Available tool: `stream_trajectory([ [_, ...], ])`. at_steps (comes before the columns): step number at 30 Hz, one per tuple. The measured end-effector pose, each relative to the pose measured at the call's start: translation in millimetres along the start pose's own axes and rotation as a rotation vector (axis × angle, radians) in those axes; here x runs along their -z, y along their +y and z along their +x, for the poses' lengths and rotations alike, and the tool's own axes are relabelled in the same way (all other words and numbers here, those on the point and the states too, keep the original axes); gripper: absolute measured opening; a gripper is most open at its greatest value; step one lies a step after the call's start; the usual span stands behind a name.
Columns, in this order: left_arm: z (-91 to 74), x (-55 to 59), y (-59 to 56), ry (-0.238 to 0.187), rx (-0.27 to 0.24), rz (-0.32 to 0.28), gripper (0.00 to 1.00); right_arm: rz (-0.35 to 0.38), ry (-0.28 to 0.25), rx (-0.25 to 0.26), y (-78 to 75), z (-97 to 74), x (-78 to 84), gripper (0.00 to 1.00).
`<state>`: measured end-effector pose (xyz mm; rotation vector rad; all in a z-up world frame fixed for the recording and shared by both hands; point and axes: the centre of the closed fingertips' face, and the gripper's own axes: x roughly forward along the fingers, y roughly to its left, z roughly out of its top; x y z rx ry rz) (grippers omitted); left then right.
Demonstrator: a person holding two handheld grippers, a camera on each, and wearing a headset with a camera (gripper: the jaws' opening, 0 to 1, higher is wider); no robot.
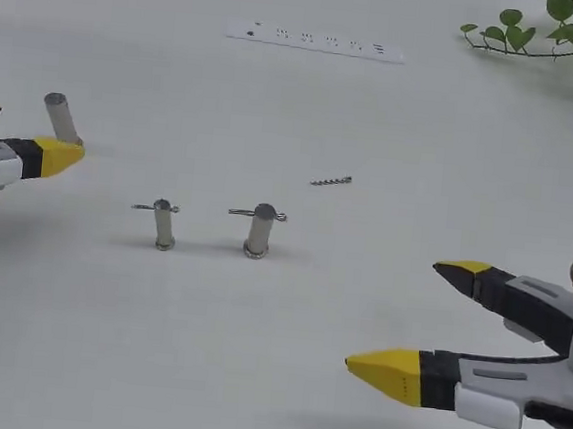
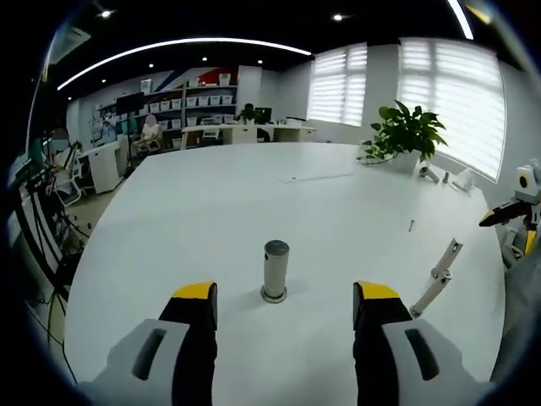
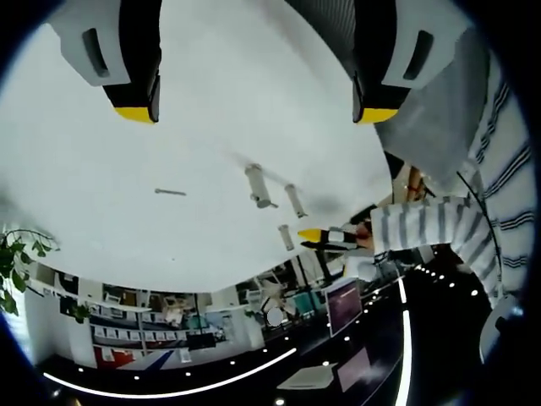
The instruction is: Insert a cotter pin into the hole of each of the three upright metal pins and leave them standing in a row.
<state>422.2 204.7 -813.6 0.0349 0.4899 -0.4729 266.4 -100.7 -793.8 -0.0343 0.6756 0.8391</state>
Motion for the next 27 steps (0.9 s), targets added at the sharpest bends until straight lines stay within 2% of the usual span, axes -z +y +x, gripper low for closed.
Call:
stream_trajectory([
  [6, 8.3, -1.0, 1.2, 0.006, -0.014, 0.011, 0.55, 0.011, -0.008, 0.008, 1.8, -0.6, -1.1, 0.96],
  [7, 12.9, -2.7, 6.0, -0.002, -0.017, -0.007, 0.54, 0.012, -0.007, 0.010, 1.6, -0.8, -0.7, 0.96],
  [8, 13.5, -4.4, 6.1, -0.012, -0.019, -0.030, 0.52, 0.012, -0.007, 0.012, 1.5, -1.0, -0.2, 0.96],
  [9, 14.3, -9.7, 5.6, -0.044, -0.018, -0.065, 0.51, 0.014, -0.006, 0.013, 1.3, -1.2, 0.3, 0.96],
  [10, 14.7, -13.4, 5.2, -0.061, -0.014, -0.076, 0.49, 0.017, -0.005, 0.014, 1.1, -1.3, 1.0, 0.96],
  [13, 16.4, -17.2, 5.7, -0.073, -0.018, -0.073, 0.44, 0.019, -0.009, 0.013, 1.4, -1.4, 1.1, 0.95],
  [16, 18.2, -18.6, 6.6, -0.071, -0.022, -0.068, 0.42, 0.028, -0.017, 0.016, 0.7, -1.0, 0.2, 0.95],
  [19, 18.5, -18.9, 7.7, -0.073, -0.025, -0.061, 0.36, 0.033, -0.020, 0.016, 0.1, -0.5, -0.2, 0.94],
  [21, 19.7, -18.1, 4.5, -0.062, -0.024, -0.023, 0.29, 0.035, -0.019, 0.016, -0.2, -0.3, -0.2, 0.94],
  [23, 22.5, -15.1, 6.8, -0.042, -0.029, -0.003, 0.25, 0.035, -0.017, 0.015, -0.5, -0.1, -0.1, 0.94],
  [25, 22.9, -14.0, 7.0, -0.032, -0.034, -0.004, 0.25, 0.036, -0.018, 0.015, -0.7, 0.0, -0.5, 0.94],
  [27, 23.2, -16.1, 2.2, -0.031, -0.031, -0.001, 0.24, 0.038, -0.019, 0.015, -1.0, -0.1, -0.9, 0.94],
])
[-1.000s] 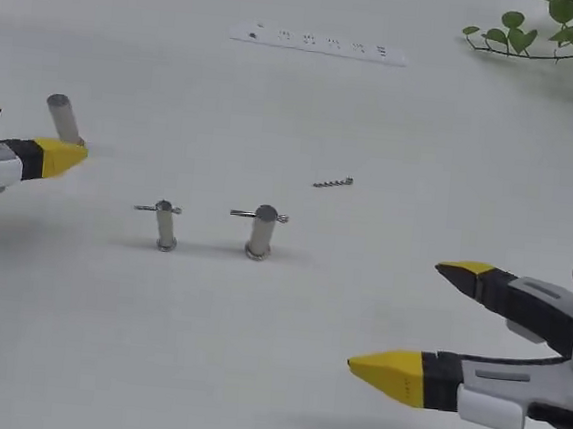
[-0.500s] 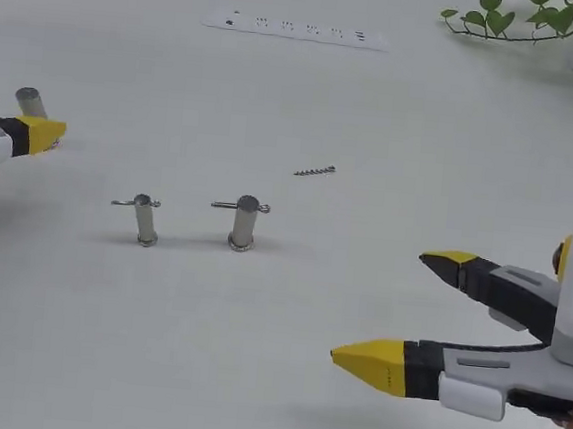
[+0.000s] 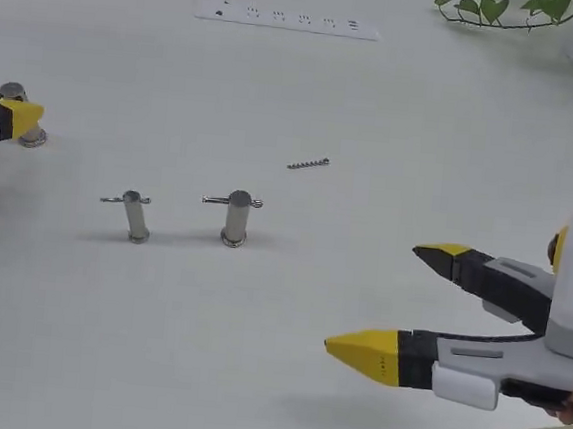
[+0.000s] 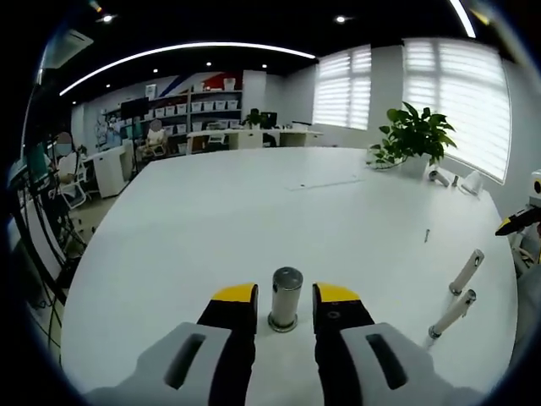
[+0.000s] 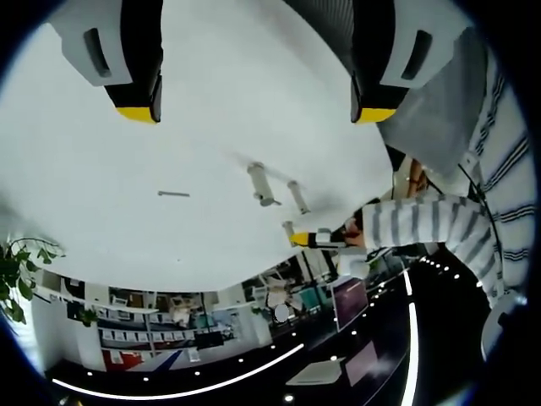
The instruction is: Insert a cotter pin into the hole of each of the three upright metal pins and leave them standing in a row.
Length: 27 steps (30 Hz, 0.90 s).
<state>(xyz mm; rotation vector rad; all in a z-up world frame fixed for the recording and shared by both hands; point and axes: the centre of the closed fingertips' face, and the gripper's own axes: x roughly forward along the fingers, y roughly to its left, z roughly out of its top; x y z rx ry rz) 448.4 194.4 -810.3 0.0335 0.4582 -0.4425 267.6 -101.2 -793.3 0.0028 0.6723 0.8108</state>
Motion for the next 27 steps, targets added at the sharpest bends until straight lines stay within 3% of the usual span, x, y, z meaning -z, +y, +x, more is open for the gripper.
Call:
stream_trajectory([
  [6, 4.0, 0.3, 7.1, 0.007, -0.005, 0.000, 0.19, -0.002, -0.010, -0.009, 2.5, 0.3, -2.0, 0.93],
  [12, 4.1, 0.6, 2.5, 0.023, 0.028, 0.024, 0.12, -0.002, -0.008, -0.014, 3.9, 1.7, -2.1, 0.92],
  [17, 3.6, 0.3, 0.4, 0.034, 0.025, 0.047, 0.12, -0.002, -0.004, -0.013, 3.4, 2.1, -1.7, 0.92],
  [20, 2.7, 0.9, 0.2, 0.050, 0.029, -0.026, 0.12, -0.002, -0.002, -0.014, 3.2, 2.1, -1.3, 0.92],
  [22, 1.4, 0.0, 1.7, 0.071, 0.025, -0.008, 0.11, -0.002, -0.001, -0.016, 3.1, 2.2, -1.2, 0.91],
  [26, -2.8, -0.8, -10.4, 0.107, 0.027, 0.006, 0.11, 0.017, -0.016, -0.035, 5.4, 2.9, -3.3, 0.91],
  [27, -7.4, -2.9, -21.7, 0.105, 0.029, -0.010, 0.11, 0.014, -0.018, -0.035, 5.4, 3.0, -3.6, 0.91],
])
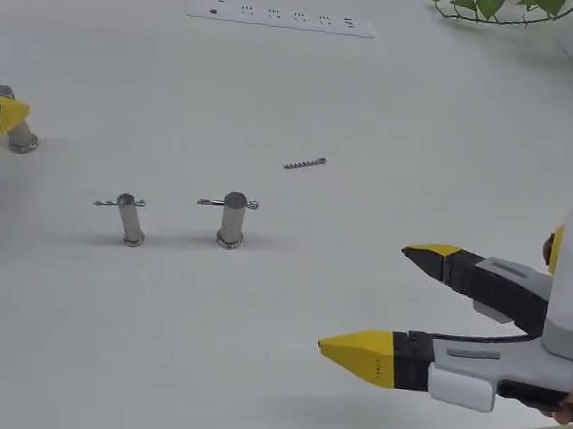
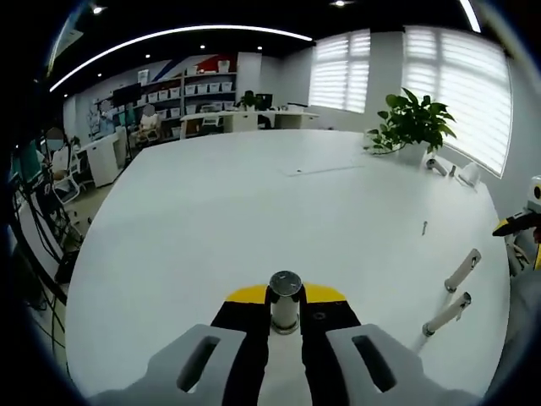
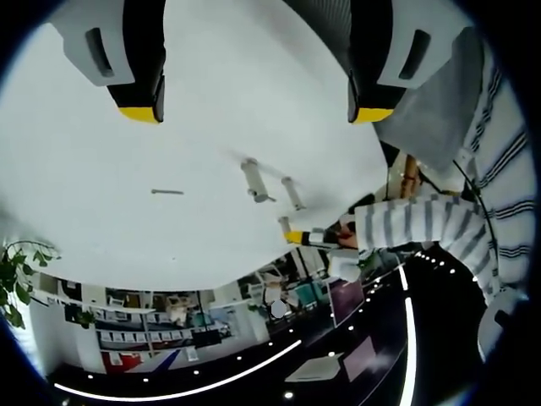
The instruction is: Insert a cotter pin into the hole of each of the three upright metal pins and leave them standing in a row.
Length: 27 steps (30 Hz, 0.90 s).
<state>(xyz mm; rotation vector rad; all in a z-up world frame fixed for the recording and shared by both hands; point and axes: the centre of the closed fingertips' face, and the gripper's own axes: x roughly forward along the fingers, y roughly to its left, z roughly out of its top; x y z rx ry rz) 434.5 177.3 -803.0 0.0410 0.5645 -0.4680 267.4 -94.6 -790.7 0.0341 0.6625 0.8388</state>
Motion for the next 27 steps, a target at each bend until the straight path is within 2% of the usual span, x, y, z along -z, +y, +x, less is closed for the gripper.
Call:
stream_trajectory([
  [1, -2.1, -0.9, -4.3, 0.000, 0.009, -0.001, 0.11, -0.009, 0.004, 0.001, 0.0, 0.2, 0.4, 0.91],
  [3, -2.2, -5.6, 1.6, -0.010, 0.017, 0.015, 0.11, -0.018, 0.014, 0.000, 0.1, 0.5, 1.8, 0.91],
  [4, -1.8, -7.9, 8.2, -0.017, 0.015, 0.023, 0.11, -0.019, 0.014, -0.001, 0.3, 0.5, 1.8, 0.91],
  [6, -4.9, -14.2, 10.8, -0.026, 0.013, 0.021, 0.11, -0.016, 0.007, -0.010, 1.7, 1.1, 0.7, 0.91],
  [9, -14.6, -29.0, 12.8, -0.040, 0.018, 0.004, 0.11, -0.026, 0.006, -0.016, 2.6, 1.9, -0.5, 0.91],
  [10, -18.5, -32.3, 10.0, -0.039, 0.029, -0.020, 0.11, -0.030, 0.006, -0.018, 3.1, 2.2, -0.9, 0.91],
  [12, -26.2, -40.0, 10.6, -0.035, 0.044, -0.020, 0.11, -0.038, 0.003, -0.026, 4.5, 3.0, -2.3, 0.91],
  [15, -40.3, -50.7, 6.2, -0.039, 0.064, 0.045, 0.11, -0.047, -0.004, -0.044, 6.8, 4.0, -5.1, 0.90],
  [16, -43.1, -55.2, 5.5, -0.053, 0.066, 0.105, 0.11, -0.052, -0.006, -0.045, 6.6, 4.0, -6.1, 0.90],
  [17, -46.5, -57.3, 5.5, -0.053, 0.055, 0.127, 0.11, -0.057, -0.007, -0.047, 6.6, 4.0, -6.9, 0.90],
  [18, -50.3, -57.3, 2.4, -0.044, 0.056, 0.132, 0.11, -0.064, -0.009, -0.050, 6.7, 3.8, -8.2, 0.90],
  [19, -52.5, -57.7, 1.9, -0.038, 0.061, 0.107, 0.11, -0.066, -0.011, -0.052, 6.7, 3.8, -8.9, 0.90],
  [20, -55.7, -55.3, -3.9, -0.022, 0.071, 0.035, 0.11, -0.070, -0.014, -0.055, 6.8, 3.7, -9.9, 0.90],
  [22, -60.5, -56.2, -8.4, -0.027, 0.074, 0.049, 0.11, -0.078, -0.014, -0.058, 6.9, 3.3, -10.6, 0.90],
  [24, -65.7, -55.7, -19.2, -0.027, 0.088, 0.090, 0.11, -0.082, -0.015, -0.060, 7.0, 2.4, -11.0, 0.90],
  [27, -69.9, -55.1, -32.9, -0.003, 0.124, 0.063, 0.10, -0.089, -0.012, -0.067, 6.4, 1.8, -10.9, 0.90],
])
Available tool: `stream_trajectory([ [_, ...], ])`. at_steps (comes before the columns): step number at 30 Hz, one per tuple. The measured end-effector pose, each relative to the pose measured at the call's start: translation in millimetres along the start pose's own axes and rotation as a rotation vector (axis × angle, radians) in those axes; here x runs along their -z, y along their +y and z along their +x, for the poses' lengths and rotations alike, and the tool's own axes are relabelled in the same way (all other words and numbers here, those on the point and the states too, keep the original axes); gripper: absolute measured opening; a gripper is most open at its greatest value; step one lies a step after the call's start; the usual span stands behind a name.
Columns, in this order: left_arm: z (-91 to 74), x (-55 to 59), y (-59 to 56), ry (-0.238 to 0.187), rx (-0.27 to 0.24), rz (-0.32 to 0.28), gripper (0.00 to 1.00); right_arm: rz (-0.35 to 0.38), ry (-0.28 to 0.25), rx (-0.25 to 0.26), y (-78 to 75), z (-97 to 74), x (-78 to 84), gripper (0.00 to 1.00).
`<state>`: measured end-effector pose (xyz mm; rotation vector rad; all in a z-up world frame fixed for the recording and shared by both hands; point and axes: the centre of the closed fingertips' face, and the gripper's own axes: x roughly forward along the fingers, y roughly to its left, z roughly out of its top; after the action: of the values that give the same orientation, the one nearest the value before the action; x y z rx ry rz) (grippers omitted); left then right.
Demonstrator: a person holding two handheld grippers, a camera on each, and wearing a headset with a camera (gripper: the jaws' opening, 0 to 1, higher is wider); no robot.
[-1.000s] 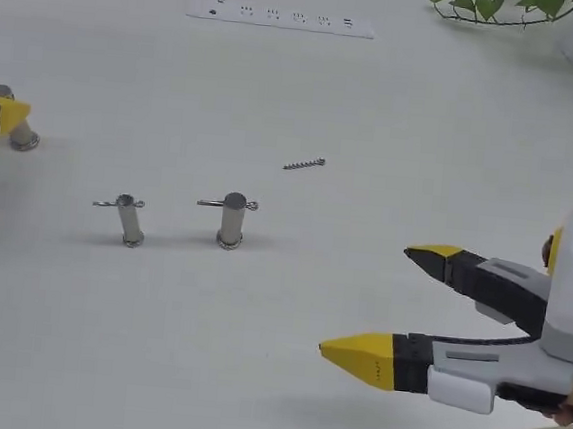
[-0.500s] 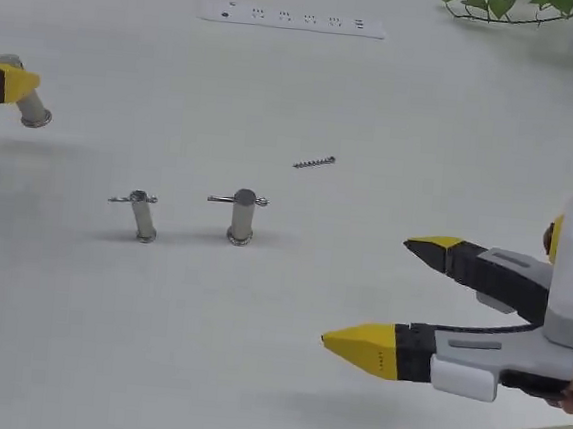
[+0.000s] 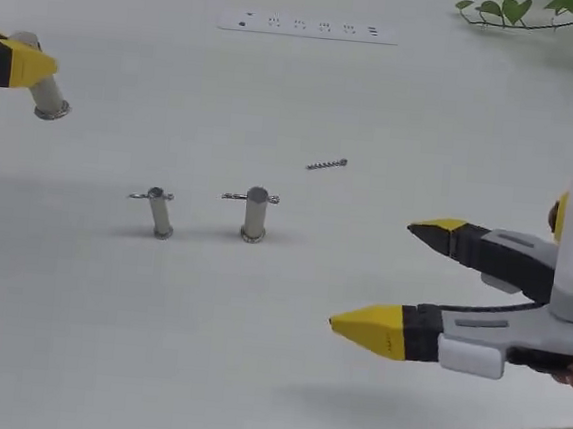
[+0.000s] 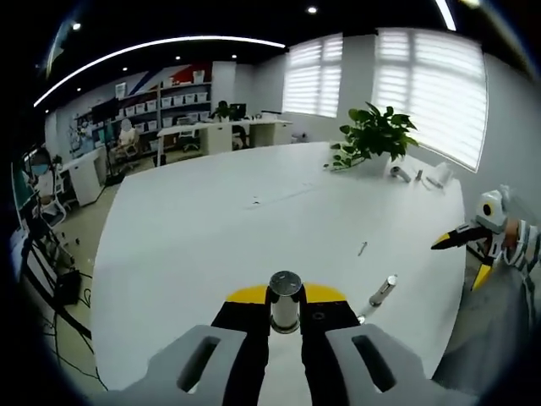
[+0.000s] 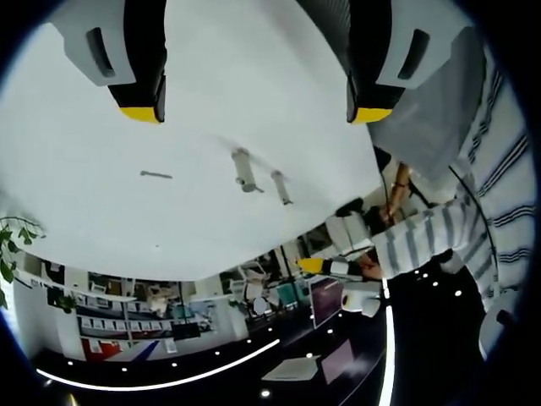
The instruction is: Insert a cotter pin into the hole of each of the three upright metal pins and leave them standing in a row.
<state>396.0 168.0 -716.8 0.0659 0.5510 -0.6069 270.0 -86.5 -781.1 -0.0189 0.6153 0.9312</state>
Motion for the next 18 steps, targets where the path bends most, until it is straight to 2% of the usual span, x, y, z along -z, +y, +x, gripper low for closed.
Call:
stream_trajectory([
  [3, -2.1, -8.1, -20.4, -0.017, 0.031, 0.013, 0.10, -0.022, 0.019, -0.002, -3.5, -0.8, 0.9, 0.90],
  [6, -4.3, -15.4, -42.4, -0.028, 0.063, 0.034, 0.11, -0.030, 0.016, 0.002, -7.2, -2.2, -2.7, 0.90],
  [7, -4.5, -16.2, -45.5, -0.030, 0.070, 0.039, 0.11, -0.030, 0.015, 0.001, -7.5, -2.3, -3.0, 0.90],
  [11, -6.7, -21.8, -70.9, -0.036, 0.115, 0.030, 0.11, -0.039, 0.022, 0.006, -10.6, -3.2, -3.5, 0.90],
  [16, -5.3, -18.4, -93.3, -0.036, 0.147, 0.075, 0.11, -0.032, 0.013, 0.005, -10.4, -3.8, -5.2, 0.90],
  [18, -2.5, -14.3, -99.8, -0.029, 0.159, 0.068, 0.11, -0.031, 0.014, 0.003, -9.8, -3.6, -4.8, 0.90],
])
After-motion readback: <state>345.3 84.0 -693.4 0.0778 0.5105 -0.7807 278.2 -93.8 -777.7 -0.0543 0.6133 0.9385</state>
